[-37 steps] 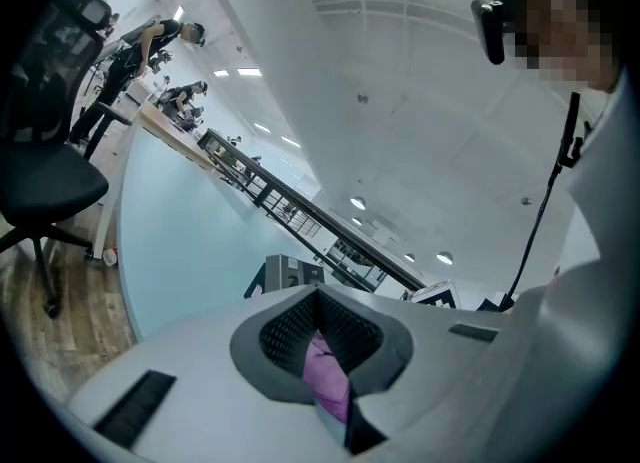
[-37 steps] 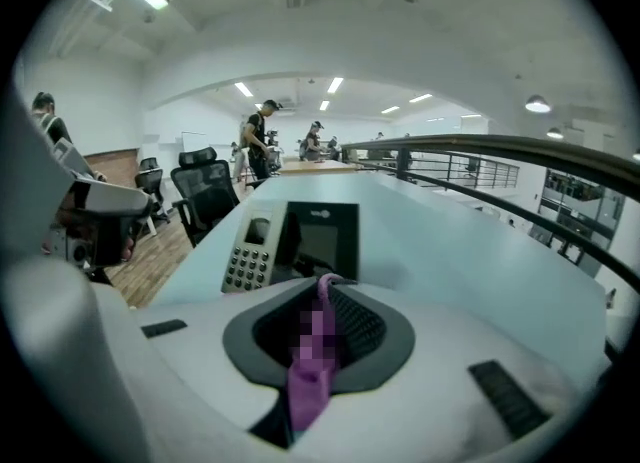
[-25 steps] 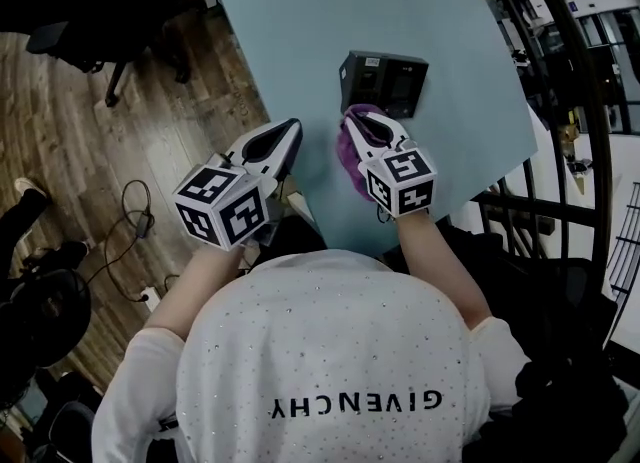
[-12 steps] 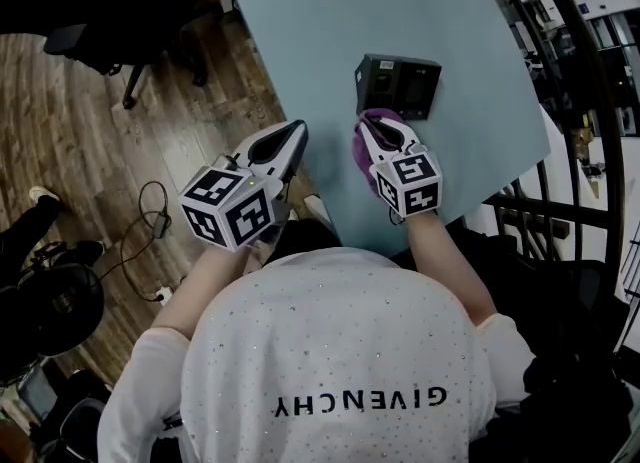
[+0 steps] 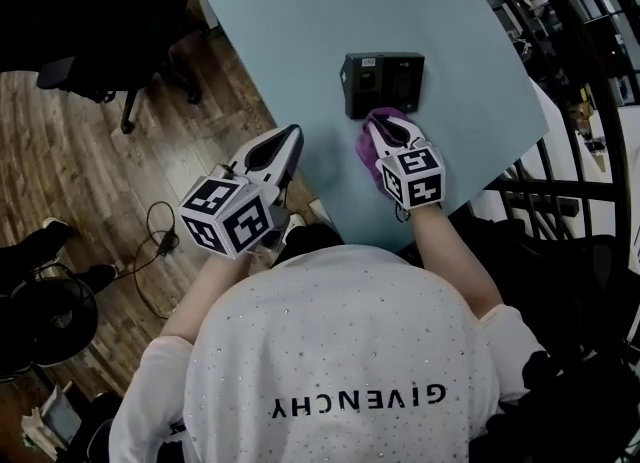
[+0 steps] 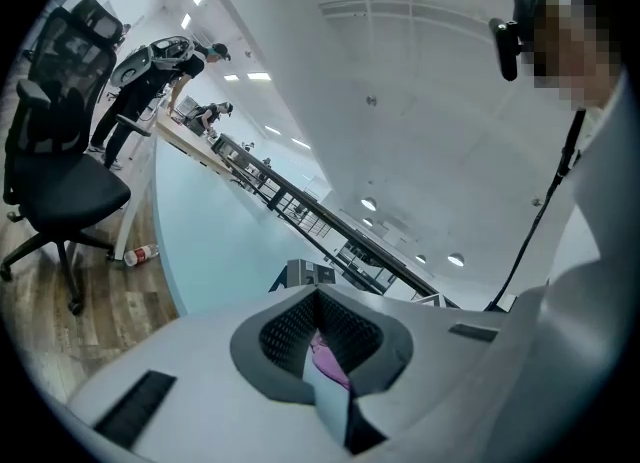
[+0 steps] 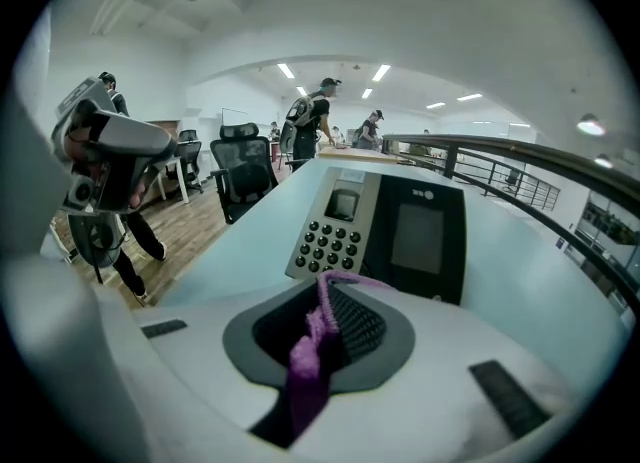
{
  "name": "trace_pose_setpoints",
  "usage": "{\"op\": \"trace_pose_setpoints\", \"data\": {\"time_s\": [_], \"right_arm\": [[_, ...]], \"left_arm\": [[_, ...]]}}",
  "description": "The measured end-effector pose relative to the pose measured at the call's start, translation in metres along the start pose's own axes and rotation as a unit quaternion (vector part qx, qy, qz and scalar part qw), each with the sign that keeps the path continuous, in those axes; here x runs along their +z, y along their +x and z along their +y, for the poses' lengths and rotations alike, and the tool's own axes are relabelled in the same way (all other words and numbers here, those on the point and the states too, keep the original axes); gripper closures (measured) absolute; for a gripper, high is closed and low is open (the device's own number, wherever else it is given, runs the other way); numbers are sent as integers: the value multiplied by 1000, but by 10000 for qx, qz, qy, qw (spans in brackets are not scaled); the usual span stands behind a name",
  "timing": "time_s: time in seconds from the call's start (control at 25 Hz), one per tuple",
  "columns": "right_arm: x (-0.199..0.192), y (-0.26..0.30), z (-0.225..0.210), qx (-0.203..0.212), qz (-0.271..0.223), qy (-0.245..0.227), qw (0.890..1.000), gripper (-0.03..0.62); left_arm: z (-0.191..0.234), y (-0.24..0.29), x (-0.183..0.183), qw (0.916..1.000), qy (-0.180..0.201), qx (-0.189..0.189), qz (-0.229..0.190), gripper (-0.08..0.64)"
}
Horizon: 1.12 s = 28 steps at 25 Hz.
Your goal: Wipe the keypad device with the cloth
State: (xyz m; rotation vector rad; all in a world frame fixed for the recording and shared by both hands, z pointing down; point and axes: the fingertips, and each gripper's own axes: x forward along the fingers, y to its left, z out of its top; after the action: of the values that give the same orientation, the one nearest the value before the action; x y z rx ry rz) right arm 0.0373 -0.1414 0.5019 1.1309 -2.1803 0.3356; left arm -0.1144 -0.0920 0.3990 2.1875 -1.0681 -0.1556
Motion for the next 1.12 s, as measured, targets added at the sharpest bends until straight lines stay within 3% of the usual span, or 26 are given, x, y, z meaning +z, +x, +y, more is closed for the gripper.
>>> {"op": "trace_pose_setpoints", "data": {"time_s": [0.44,0.72,1.12], "right_arm": [[-13,-9,-38,-361,178,394,9984,560],[-24,-16,-64,-503,233,607,9966,560],[-29,-16,-81,-219,-8,774,9968,560]], "left_arm": [[-1,-3,5,9999,-30,48,-158,559],[-3,-10,-12,9997,-118,194,-107,560],[-6,-5,-28,9976,-187,654,-100,560]]}}
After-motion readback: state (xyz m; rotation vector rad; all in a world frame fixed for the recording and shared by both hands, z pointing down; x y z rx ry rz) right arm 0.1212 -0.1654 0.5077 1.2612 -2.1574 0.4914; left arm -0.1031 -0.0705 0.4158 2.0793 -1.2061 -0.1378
